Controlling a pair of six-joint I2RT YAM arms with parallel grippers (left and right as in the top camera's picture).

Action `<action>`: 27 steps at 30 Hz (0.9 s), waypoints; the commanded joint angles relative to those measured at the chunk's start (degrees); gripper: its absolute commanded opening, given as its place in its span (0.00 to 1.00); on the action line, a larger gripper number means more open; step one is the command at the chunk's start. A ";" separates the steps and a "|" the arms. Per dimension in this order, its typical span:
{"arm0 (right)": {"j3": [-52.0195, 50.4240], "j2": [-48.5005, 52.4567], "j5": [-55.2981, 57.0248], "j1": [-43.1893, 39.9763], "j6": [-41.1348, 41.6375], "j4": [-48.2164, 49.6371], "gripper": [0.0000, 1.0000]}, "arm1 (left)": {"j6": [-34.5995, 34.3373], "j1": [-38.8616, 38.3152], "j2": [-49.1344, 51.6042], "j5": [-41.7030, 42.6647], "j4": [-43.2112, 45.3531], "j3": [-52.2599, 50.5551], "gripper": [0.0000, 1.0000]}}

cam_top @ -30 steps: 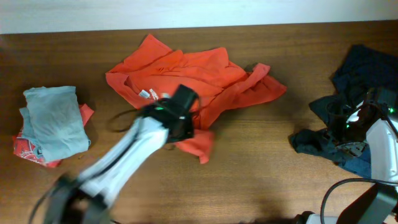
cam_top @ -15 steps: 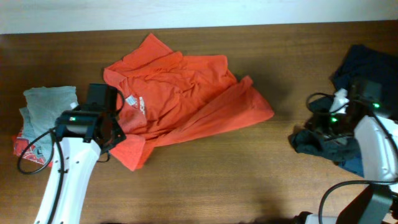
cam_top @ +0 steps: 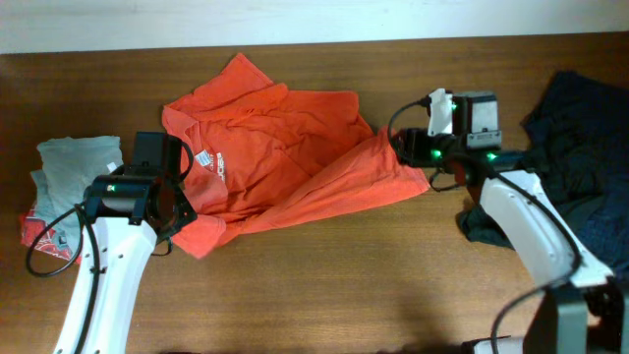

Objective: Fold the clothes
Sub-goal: 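Grasp the red t-shirt's right edge with the right gripper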

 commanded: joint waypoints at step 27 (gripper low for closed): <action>0.07 19.12 -1.44 2.64 7.72 20.41 0.06 | 0.48 0.13 -0.85 0.00 2.56 0.04 0.00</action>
